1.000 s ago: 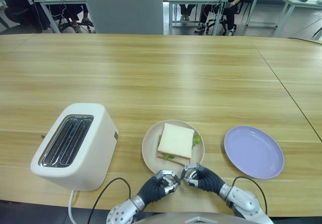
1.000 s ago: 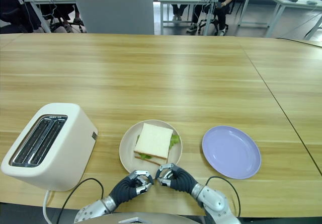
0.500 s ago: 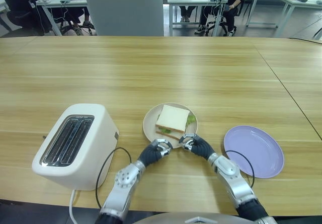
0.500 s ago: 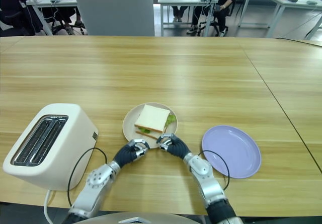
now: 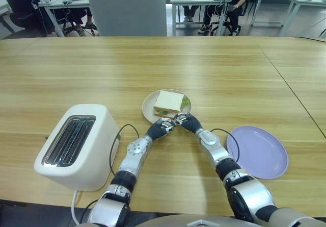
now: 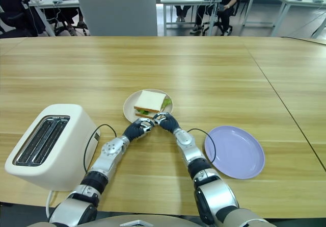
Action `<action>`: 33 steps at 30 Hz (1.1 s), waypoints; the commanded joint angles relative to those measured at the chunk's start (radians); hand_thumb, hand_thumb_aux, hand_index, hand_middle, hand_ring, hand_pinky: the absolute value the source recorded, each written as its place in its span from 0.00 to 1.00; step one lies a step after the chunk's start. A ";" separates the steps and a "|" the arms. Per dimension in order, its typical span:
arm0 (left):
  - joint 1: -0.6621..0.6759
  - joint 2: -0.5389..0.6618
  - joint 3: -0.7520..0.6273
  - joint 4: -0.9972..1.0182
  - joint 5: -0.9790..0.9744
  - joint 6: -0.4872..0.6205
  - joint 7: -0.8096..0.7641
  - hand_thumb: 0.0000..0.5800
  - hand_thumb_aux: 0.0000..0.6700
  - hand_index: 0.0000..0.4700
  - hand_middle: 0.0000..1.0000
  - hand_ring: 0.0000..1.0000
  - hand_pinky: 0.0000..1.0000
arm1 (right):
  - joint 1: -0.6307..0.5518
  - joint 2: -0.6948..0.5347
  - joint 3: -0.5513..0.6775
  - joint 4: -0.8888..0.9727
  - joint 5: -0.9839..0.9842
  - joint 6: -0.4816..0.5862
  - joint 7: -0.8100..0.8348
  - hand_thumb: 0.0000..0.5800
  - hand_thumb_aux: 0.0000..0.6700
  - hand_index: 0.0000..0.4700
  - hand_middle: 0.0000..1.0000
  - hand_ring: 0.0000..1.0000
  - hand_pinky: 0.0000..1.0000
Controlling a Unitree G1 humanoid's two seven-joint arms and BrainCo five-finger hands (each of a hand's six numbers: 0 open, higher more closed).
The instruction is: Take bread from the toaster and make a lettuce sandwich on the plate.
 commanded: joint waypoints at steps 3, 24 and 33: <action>-0.003 -0.004 0.012 0.064 0.015 -0.043 -0.007 1.00 1.00 0.98 1.00 1.00 1.00 | -0.022 -0.002 -0.029 0.079 -0.013 -0.037 0.000 1.00 1.00 0.98 1.00 1.00 1.00; 0.756 -0.074 -0.111 -1.082 -0.245 0.166 -0.039 0.00 0.00 0.00 0.00 0.00 0.00 | 0.817 -0.049 0.081 -1.275 0.029 0.096 0.041 0.00 0.00 0.00 0.00 0.00 0.00; 0.698 -0.098 -0.045 -1.258 -0.246 0.246 0.097 0.00 0.00 0.00 0.00 0.00 0.00 | 0.743 -0.055 0.000 -1.273 0.092 0.100 0.032 0.00 0.00 0.00 0.00 0.00 0.00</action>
